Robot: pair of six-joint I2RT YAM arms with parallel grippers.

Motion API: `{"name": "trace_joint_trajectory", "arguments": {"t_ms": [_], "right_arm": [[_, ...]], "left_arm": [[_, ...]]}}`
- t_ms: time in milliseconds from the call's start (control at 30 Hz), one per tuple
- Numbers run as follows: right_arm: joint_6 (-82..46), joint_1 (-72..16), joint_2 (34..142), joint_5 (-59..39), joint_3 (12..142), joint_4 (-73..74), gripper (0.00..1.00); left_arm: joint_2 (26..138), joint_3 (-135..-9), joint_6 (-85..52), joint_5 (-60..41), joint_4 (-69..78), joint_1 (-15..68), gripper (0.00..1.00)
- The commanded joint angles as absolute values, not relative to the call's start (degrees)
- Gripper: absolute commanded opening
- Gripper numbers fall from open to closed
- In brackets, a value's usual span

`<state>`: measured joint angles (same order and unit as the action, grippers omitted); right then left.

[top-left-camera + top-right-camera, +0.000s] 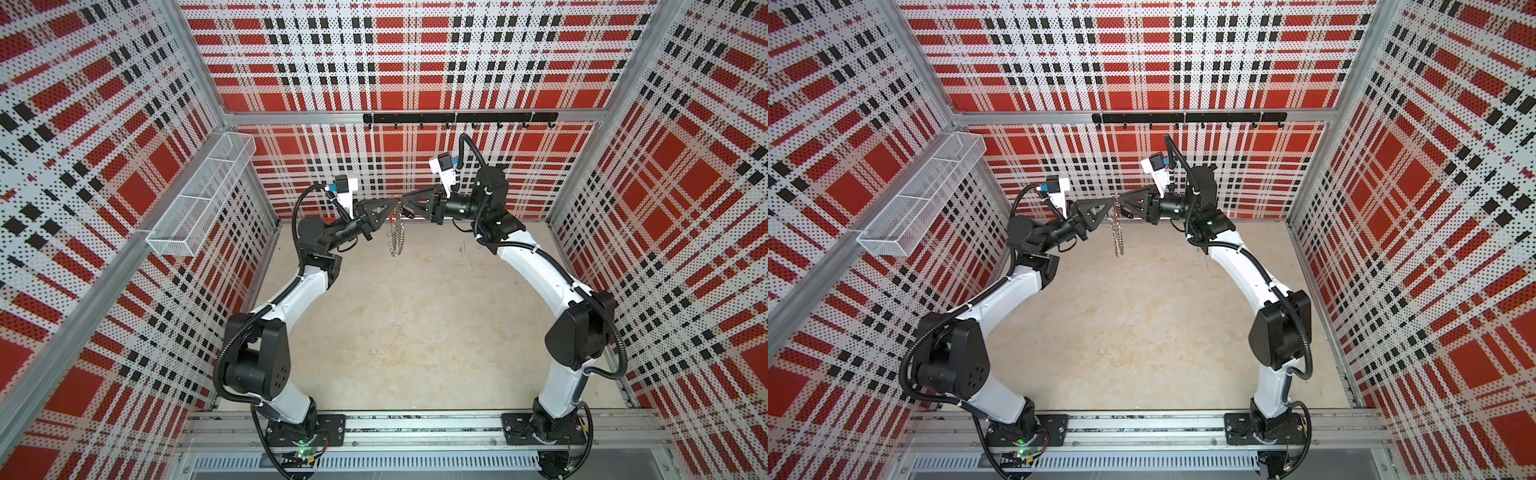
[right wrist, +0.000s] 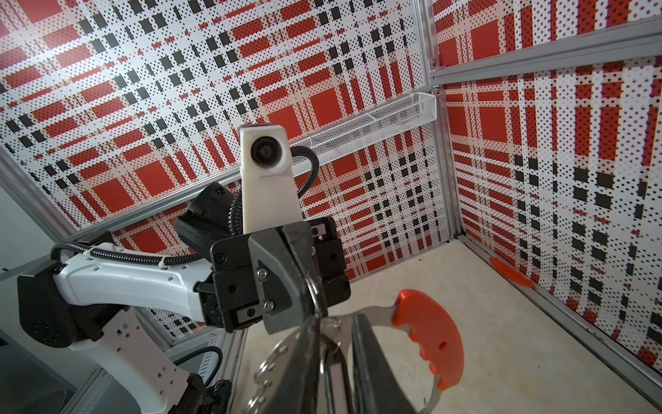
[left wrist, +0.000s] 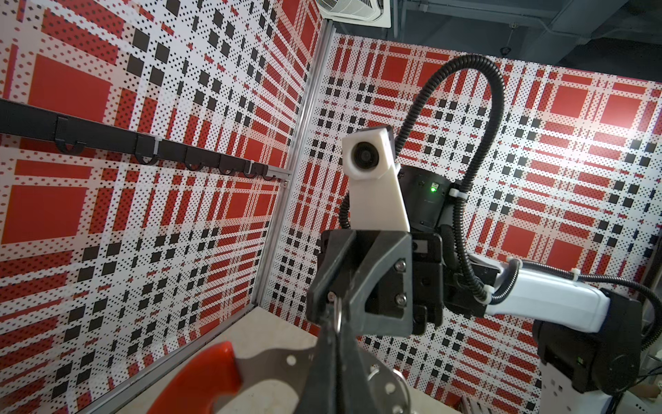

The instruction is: Put the keys on the keyring

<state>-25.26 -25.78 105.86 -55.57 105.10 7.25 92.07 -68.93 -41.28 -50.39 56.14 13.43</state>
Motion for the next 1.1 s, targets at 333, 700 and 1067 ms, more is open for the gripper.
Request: {"name": "trace_joint_trajectory", "arguments": {"t_ms": [333,700,1067], "right_arm": [[-26.4,-27.5,107.6,-58.1,107.6,9.4,0.15],[-19.6,-27.5,106.8,-55.5,109.9,0.9,0.0],[16.8,-29.2,110.4,-29.3,125.6,-40.2,0.0]], "left_arm": [[92.1,-70.9,-42.4,-50.9,59.3,13.1,0.0],[92.0,-70.0,-41.8,-52.2,58.8,11.6,0.22],[89.4,-77.8,-1.4,-51.0,12.6,10.1,0.3]]}}
